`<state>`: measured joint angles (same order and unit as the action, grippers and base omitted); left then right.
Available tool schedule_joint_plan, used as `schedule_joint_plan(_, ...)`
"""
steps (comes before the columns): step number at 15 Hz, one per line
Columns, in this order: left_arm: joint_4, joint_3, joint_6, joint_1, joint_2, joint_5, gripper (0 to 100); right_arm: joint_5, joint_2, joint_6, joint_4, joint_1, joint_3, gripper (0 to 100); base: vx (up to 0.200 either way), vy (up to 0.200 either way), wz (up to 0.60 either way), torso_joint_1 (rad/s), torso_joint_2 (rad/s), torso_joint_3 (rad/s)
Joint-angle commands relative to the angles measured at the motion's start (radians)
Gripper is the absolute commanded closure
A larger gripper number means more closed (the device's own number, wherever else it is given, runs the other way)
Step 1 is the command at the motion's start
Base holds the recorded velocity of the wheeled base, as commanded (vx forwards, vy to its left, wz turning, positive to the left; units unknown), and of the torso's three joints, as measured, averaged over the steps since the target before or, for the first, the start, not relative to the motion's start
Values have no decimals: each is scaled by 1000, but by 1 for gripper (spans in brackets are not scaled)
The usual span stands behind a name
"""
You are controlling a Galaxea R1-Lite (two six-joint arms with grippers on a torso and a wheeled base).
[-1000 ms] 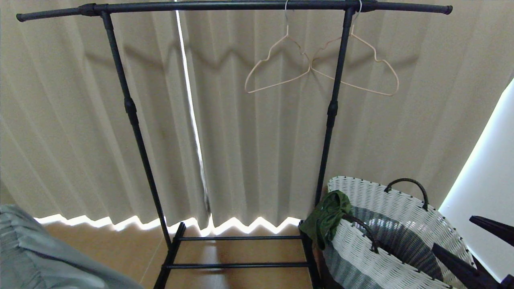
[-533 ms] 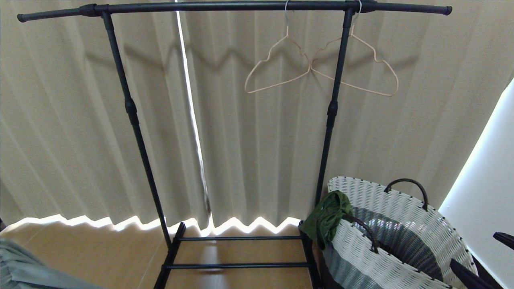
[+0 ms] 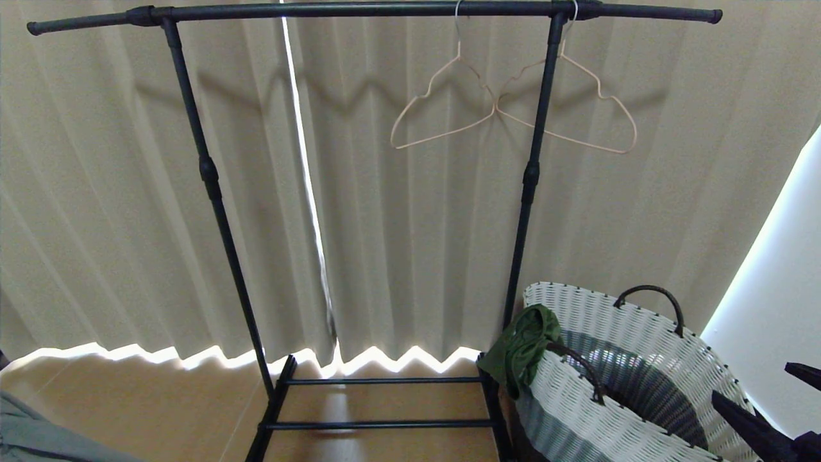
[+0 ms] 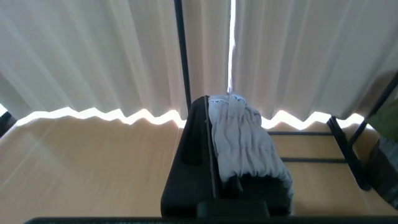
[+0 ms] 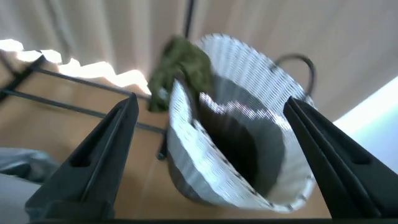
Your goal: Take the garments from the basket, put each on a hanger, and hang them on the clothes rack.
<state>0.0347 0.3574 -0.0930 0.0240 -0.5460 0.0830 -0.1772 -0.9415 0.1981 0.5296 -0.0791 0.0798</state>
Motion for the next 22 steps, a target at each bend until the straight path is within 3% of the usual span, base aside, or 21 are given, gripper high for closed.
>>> schedule_joint_plan(1,19,-11,-2,-7,-63,-3,100,2,-59,20,6,-10,-3,0,0,0,0,0,0,0)
schedule_joint_plan(5,42,-46,-1,-6,-72,-5,100,42,43,18,-8,-25,-14,0,0,0,0,0,0,0)
schedule_joint_plan(8,44,-57,-4,-9,-75,-9,100,56,58,18,-8,-25,-28,0,0,0,0,0,0,0)
schedule_joint_plan(9,73,-61,-5,-9,-72,-38,100,56,58,20,-8,-25,-26,0,0,0,0,0,0,0)
schedule_joint_plan(16,165,-114,-53,-10,-72,-42,100,56,58,20,-6,-25,-21,0,0,0,0,2,-9,-5)
schedule_joint_plan(22,166,-135,-76,-13,-72,-43,100,56,66,20,-6,-25,-23,0,0,0,0,89,-347,-260)
